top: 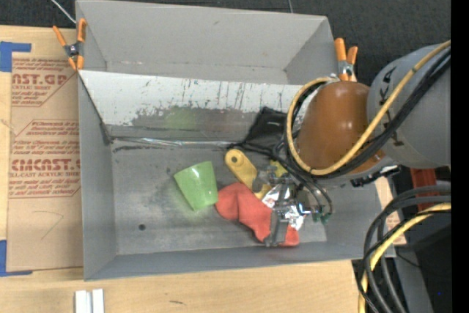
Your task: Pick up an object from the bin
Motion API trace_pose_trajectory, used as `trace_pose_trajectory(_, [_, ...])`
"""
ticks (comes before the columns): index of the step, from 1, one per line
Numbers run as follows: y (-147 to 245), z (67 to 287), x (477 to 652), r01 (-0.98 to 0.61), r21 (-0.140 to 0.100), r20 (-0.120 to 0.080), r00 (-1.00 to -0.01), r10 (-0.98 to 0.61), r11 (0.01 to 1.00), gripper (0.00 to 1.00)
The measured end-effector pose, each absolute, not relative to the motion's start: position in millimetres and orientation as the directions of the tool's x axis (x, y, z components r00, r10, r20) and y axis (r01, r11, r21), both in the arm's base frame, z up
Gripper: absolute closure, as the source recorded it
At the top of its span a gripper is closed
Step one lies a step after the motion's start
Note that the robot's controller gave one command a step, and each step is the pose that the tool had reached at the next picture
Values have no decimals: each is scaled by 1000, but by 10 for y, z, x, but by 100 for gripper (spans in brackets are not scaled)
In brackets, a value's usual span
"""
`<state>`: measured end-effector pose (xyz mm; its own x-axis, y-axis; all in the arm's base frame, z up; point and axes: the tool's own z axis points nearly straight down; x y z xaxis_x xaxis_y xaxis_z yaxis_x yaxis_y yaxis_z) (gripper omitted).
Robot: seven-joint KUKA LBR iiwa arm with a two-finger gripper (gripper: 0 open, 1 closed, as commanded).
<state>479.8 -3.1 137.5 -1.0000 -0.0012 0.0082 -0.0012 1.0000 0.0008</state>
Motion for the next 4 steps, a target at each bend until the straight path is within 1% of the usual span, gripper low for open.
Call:
trace_pose_trajectory(1, [-32, 1418, 4818, -1, 1, 0, -1000, -1, 1000, 0])
trace_pose_trajectory(2, [40, 1284, 4802, 77, 1, 7, -997, 77, 997, 0])
trace_pose_trajectory(3, [229, 941, 4826, 270, 1, 4, -963, 270, 963, 0])
trace_pose_trajectory(4, [140, 902, 4914, 287, 0, 8, -958, 287, 958, 0])
